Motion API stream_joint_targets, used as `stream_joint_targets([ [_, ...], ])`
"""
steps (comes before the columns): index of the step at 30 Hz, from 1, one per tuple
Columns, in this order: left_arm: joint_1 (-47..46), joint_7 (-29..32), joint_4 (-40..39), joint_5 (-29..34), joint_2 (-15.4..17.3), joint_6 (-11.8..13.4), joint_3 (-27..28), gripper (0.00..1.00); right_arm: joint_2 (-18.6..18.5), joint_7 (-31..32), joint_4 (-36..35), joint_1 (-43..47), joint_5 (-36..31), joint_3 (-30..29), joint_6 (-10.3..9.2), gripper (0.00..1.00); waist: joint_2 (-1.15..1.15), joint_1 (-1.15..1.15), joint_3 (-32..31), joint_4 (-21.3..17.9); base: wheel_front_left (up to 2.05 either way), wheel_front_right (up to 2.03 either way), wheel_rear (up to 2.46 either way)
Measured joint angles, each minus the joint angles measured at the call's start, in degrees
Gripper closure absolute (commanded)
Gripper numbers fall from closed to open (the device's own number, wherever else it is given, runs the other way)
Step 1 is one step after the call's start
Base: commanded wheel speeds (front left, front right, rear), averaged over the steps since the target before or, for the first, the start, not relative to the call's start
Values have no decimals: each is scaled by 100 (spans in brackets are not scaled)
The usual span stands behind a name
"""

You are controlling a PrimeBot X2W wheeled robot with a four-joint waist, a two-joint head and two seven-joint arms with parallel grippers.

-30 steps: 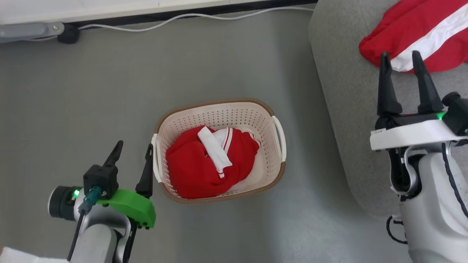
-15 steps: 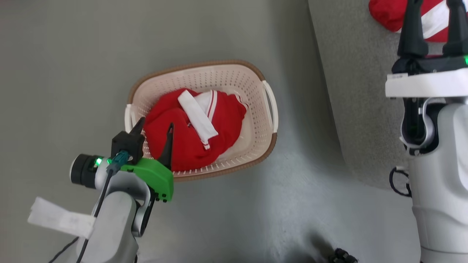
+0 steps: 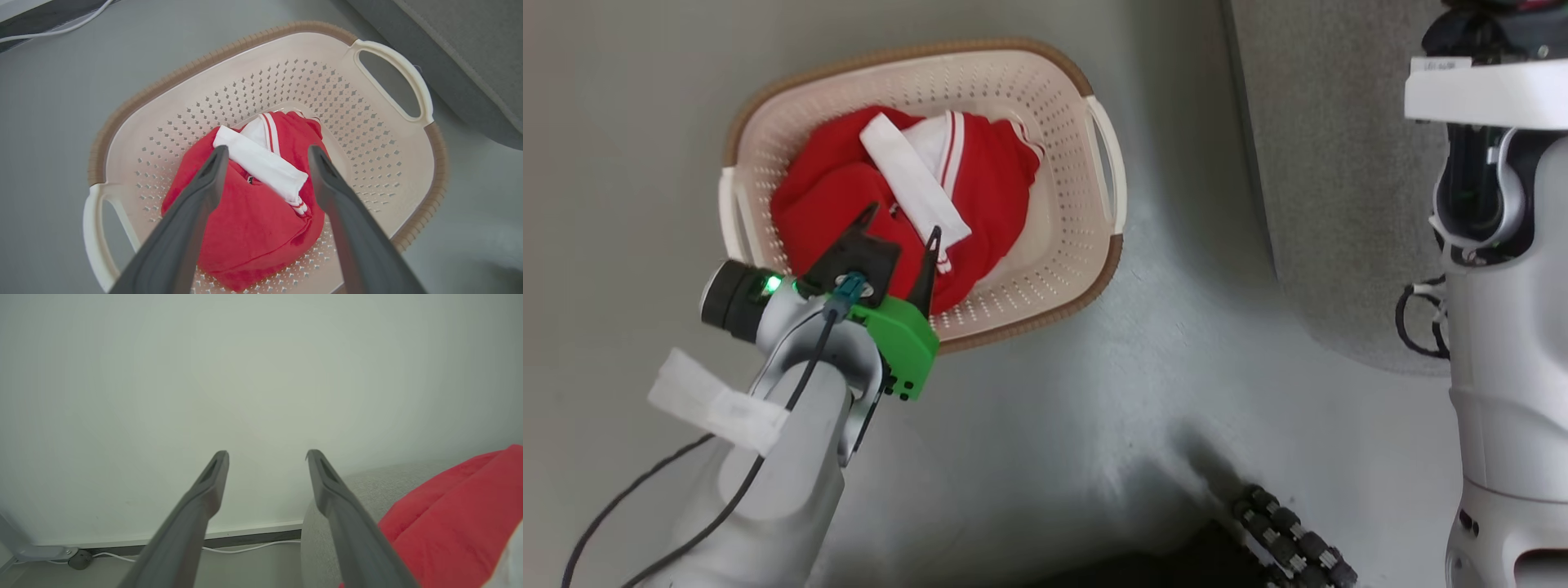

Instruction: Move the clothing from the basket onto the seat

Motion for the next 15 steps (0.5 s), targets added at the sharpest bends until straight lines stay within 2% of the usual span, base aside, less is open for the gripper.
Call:
stream_joint_targets([
  [8, -507, 116, 368, 307, 21, -121, -208, 0, 4, -10, -88, -430, 109, 51, -2, 0, 0, 0, 645, -185, 0, 0, 0],
  [15, -769, 144, 758, 376, 146, -131, -164, 0, 22, -30, -66, -608, 203, 111, -32, 0, 0, 0, 1110, -367, 0, 0, 0],
])
